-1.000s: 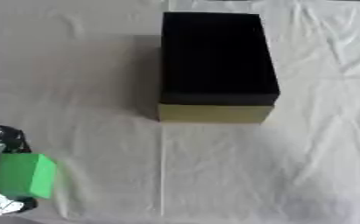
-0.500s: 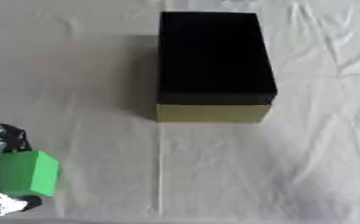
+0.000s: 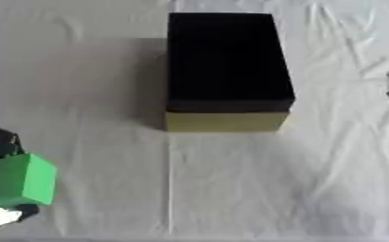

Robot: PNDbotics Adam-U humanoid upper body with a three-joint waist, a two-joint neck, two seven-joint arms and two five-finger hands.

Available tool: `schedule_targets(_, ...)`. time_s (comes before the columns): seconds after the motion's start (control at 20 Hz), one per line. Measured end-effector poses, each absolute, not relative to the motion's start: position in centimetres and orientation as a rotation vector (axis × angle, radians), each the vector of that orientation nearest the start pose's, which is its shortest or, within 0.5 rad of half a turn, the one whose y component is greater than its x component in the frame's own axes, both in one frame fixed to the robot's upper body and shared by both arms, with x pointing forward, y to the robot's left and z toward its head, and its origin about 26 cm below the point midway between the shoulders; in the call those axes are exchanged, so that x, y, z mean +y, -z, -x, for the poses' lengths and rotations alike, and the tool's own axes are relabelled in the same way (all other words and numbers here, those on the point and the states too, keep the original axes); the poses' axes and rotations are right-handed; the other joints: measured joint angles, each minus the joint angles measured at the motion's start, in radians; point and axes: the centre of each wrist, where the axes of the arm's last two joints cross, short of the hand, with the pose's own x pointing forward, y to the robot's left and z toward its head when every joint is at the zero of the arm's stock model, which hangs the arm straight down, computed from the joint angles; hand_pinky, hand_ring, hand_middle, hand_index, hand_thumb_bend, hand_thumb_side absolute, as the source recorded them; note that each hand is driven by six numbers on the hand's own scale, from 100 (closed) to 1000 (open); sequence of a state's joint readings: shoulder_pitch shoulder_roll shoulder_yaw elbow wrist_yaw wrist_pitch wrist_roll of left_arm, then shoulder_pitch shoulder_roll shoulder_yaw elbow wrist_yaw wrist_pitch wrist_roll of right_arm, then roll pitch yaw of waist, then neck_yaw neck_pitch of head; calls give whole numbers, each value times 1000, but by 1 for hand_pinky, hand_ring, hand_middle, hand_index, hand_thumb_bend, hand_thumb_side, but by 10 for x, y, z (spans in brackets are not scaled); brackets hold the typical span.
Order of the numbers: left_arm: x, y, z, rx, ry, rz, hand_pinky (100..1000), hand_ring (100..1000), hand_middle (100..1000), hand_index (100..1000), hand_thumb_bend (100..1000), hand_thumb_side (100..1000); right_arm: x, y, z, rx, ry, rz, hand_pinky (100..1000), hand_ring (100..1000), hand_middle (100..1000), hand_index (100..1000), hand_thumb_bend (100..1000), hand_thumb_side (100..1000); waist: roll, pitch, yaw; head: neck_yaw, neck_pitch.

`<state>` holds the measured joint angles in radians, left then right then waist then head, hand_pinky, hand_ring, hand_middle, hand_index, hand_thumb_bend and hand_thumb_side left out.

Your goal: Pick up objects on the table and place them in the box.

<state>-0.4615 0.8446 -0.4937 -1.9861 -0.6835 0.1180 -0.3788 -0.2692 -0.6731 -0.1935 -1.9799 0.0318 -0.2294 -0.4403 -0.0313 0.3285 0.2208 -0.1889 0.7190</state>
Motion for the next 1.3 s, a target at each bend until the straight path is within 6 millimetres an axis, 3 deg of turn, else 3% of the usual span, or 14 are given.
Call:
schedule_targets(0.6, 213, -252, -302, -1707, 1782, -923, 486, 520, 533, 595, 517, 538, -353, -258, -285, 3398, 174, -1046, 870, 791, 805, 833, 100, 1000, 17, 4, -2, -9, -3)
schedule_targets(0.95, 183, -288, -302, -1847, 1736, -931, 479, 513, 527, 585, 508, 562, -352, -259, -285, 3396, 182, -1038, 870, 791, 805, 833, 100, 1000, 18, 4, -11, -10, -11)
schedule_targets(1.0, 178, -293, -301, -1866, 1733, -934, 480, 513, 528, 585, 469, 598, -352, -260, -285, 3395, 184, -1035, 870, 791, 806, 832, 100, 1000, 18, 4, -12, -10, -15)
schedule_targets(1.05, 173, -298, -300, -1886, 1730, -942, 482, 513, 527, 585, 501, 574, -351, -260, -286, 3393, 183, -1032, 870, 791, 806, 832, 100, 1000, 18, 4, -13, -10, -18)
schedule_targets(1.3, 147, -320, -294, -1987, 1710, -996, 485, 511, 526, 582, 484, 601, -350, -264, -286, 3385, 185, -1021, 870, 792, 806, 832, 100, 1000, 21, 6, -16, 0, -28)
